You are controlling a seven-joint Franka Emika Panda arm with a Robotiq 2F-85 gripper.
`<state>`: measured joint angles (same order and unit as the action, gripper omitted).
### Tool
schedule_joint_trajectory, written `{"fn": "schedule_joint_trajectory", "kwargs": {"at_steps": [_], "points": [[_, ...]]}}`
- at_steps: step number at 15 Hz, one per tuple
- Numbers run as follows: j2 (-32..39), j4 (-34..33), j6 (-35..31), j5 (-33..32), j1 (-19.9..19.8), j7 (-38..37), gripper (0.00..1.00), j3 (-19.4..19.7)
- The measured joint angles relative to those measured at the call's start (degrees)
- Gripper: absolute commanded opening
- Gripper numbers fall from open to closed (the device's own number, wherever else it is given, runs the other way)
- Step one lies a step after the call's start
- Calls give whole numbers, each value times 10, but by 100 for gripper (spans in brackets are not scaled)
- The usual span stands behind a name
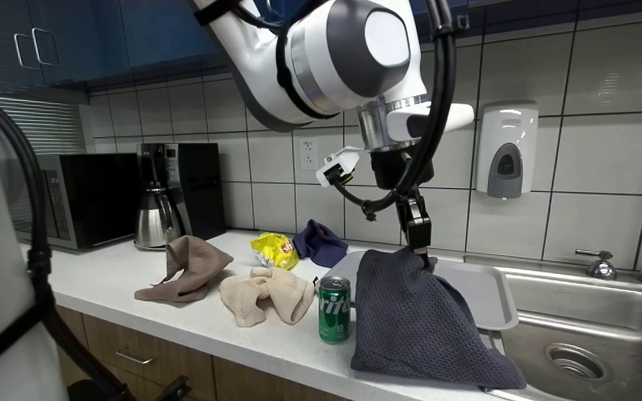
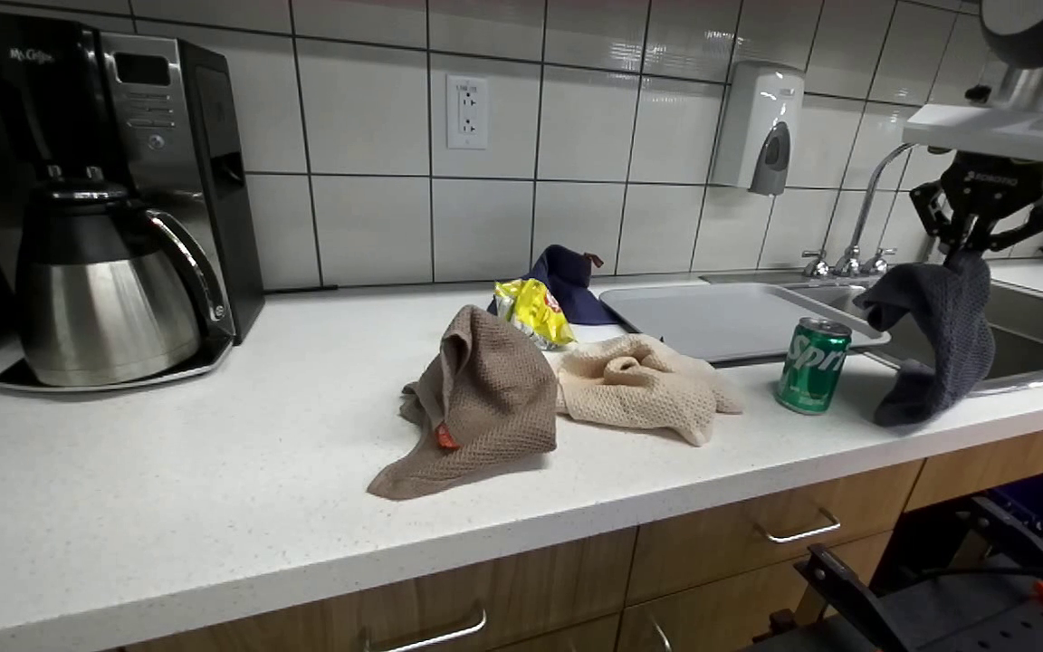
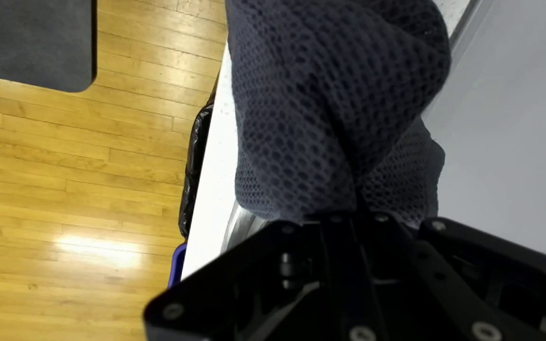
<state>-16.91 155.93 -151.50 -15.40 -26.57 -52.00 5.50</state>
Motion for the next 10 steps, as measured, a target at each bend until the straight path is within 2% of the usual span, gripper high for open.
{"fn": "schedule_joint_trajectory", "kwargs": {"at_steps": [10], "points": [[75, -27, -2, -1, 1, -21, 1, 10]]}}
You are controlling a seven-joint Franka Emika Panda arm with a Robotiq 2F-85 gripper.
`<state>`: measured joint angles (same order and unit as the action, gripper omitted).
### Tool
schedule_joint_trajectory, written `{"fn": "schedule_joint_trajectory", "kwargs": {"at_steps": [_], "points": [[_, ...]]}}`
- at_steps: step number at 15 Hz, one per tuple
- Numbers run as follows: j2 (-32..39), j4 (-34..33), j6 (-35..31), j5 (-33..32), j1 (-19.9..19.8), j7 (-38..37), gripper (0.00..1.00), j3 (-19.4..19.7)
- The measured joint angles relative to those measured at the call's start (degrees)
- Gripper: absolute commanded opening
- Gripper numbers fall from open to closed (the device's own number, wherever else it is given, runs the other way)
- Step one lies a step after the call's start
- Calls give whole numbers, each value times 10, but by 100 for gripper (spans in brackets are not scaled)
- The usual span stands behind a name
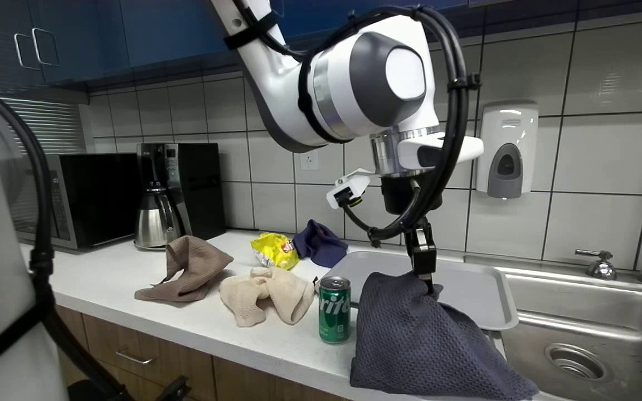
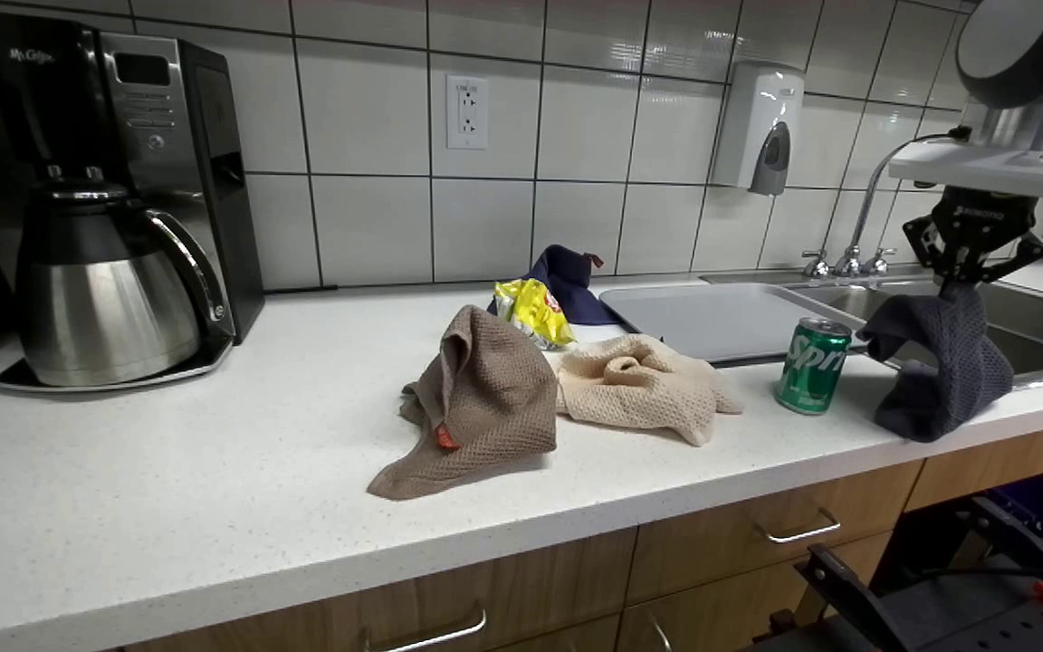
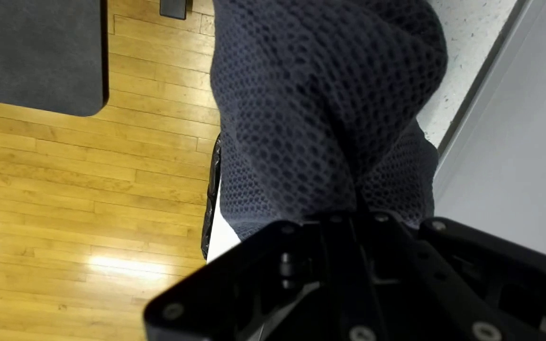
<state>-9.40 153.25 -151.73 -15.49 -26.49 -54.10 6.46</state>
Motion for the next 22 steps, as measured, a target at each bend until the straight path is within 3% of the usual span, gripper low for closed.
{"fn": "schedule_joint_trajectory", "kwargs": {"at_steps": [6, 14, 15, 16, 22], "points": [[67, -47, -1, 0, 21, -1, 1, 24], [158, -112, -1, 9, 82, -1, 1, 65], [167, -119, -1, 12, 89, -1, 29, 69], [175, -125, -1, 17, 96, -1, 30, 73], [203, -151, -1, 47, 127, -1, 73, 88]]}}
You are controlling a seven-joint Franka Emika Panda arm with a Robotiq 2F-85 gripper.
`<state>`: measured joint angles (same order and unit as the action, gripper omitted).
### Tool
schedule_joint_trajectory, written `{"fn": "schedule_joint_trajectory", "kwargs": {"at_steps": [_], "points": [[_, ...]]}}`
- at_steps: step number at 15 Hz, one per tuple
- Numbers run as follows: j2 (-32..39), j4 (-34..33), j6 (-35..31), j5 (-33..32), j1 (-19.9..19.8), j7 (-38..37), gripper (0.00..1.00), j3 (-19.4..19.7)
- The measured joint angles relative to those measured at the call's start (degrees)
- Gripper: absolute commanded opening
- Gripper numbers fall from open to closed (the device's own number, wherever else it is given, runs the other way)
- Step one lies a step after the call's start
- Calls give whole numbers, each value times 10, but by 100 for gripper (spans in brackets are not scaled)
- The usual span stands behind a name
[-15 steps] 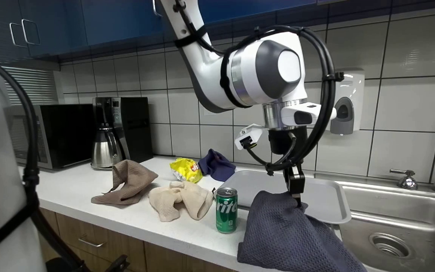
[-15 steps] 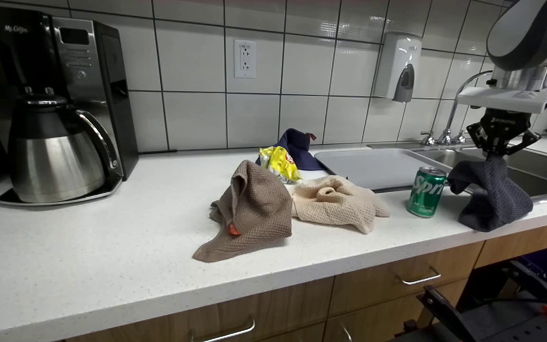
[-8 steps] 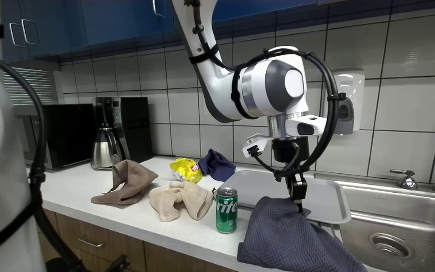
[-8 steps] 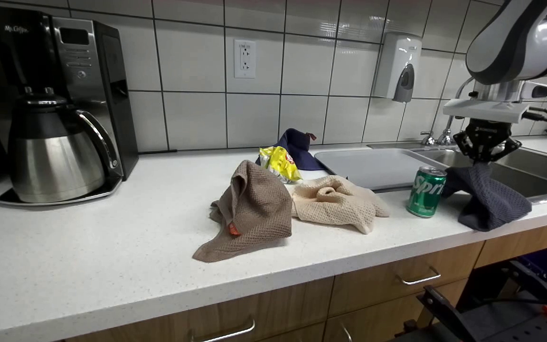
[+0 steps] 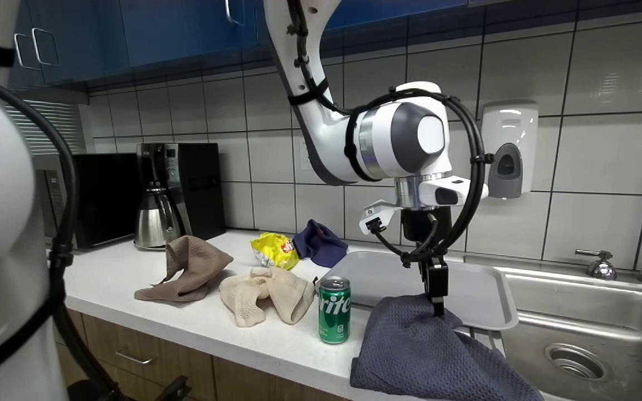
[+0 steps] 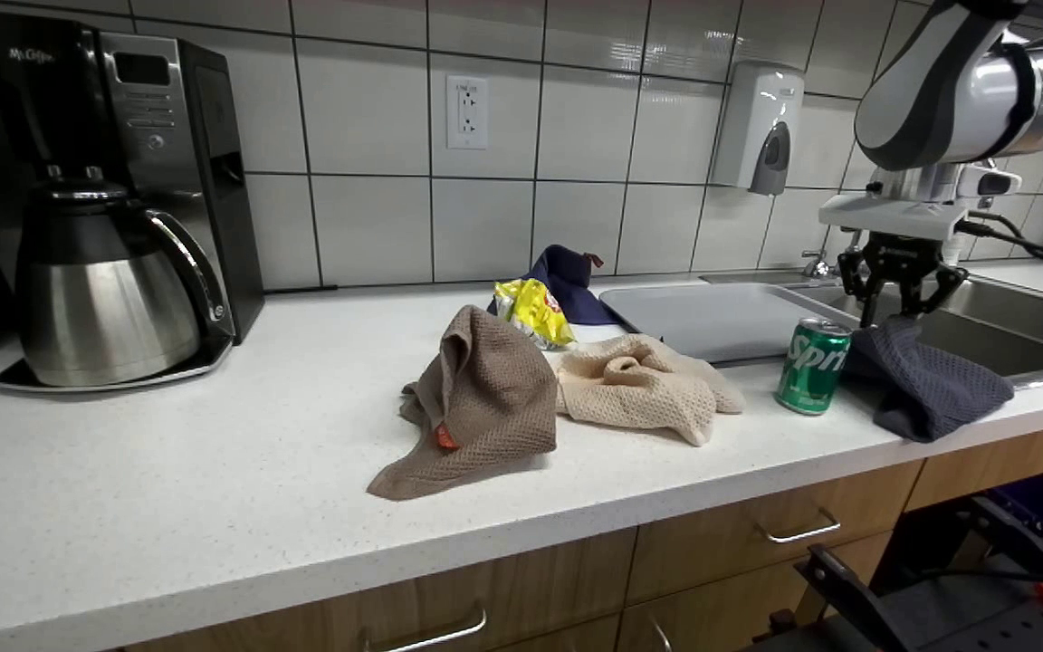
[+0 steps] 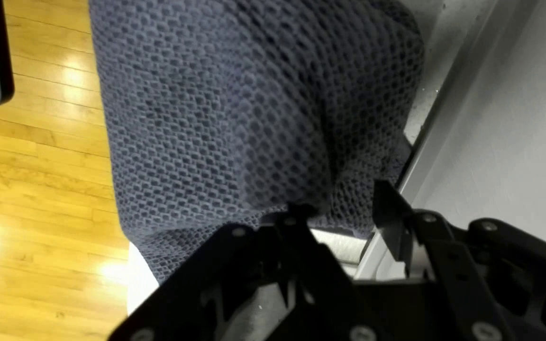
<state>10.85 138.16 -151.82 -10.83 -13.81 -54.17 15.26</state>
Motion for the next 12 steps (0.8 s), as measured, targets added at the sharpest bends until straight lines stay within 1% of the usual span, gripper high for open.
{"fn": "schedule_joint_trajectory", "kwargs": {"at_steps": [3, 5, 12], "points": [[3, -6, 0, 4, 9, 0, 97, 7], [3, -8, 0, 4, 14, 0, 100, 12], [-8, -10, 0, 3, 32, 0, 100, 18]]}}
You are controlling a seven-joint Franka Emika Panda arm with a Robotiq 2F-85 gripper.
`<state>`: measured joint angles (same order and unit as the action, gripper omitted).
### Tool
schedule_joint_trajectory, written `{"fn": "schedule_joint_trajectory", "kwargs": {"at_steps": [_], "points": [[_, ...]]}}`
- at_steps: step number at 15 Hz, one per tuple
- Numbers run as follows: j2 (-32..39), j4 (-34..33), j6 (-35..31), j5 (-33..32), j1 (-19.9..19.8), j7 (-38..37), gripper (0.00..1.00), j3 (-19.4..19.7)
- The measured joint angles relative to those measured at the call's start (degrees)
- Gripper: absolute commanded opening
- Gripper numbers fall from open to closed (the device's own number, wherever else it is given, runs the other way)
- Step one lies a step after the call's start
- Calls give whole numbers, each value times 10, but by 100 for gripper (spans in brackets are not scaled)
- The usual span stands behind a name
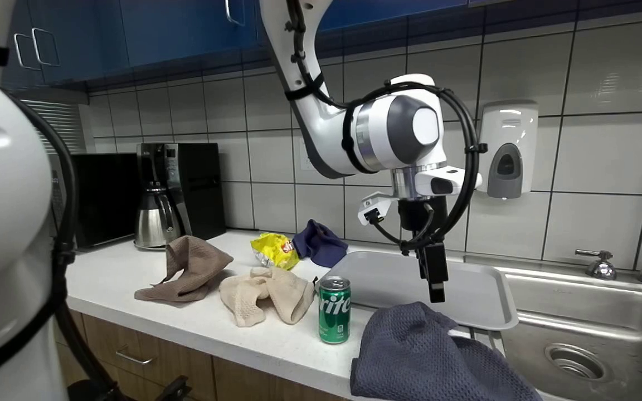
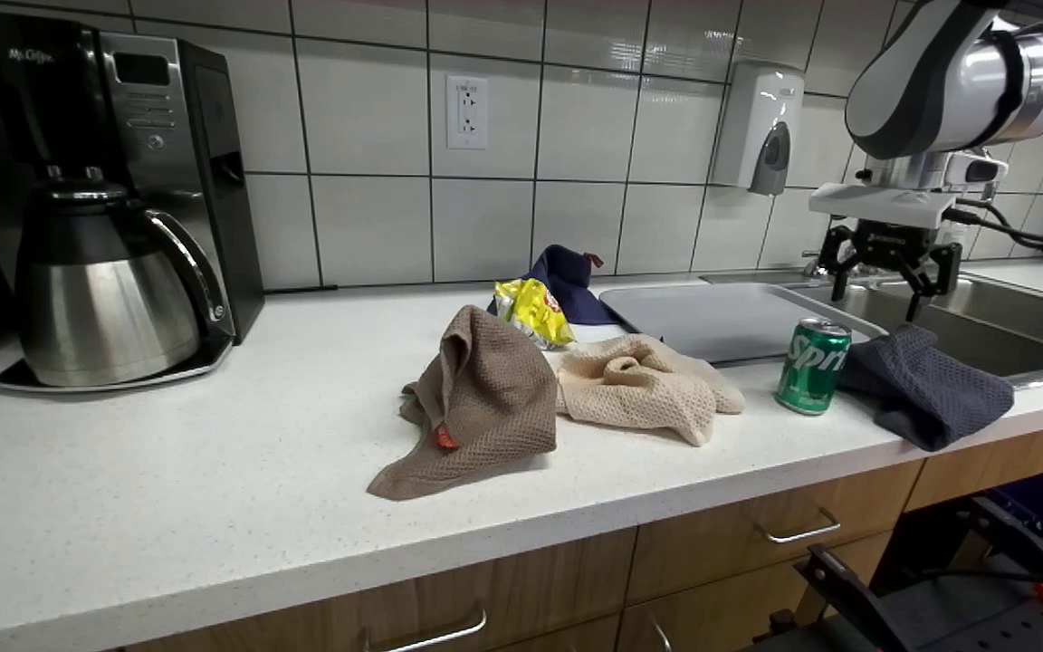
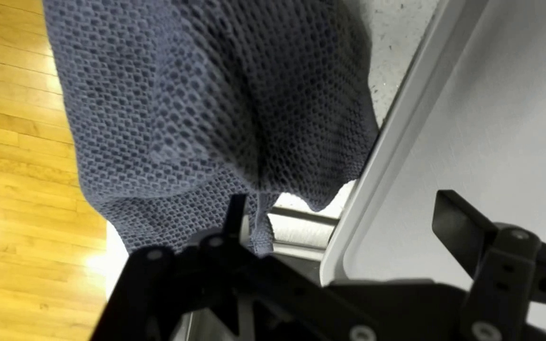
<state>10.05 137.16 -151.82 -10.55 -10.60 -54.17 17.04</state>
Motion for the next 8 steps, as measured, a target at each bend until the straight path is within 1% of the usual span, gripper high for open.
{"fn": "schedule_joint_trajectory", "kwargs": {"at_steps": [8], "points": [[-50, 8, 1, -20, 28, 1, 100, -4]]}}
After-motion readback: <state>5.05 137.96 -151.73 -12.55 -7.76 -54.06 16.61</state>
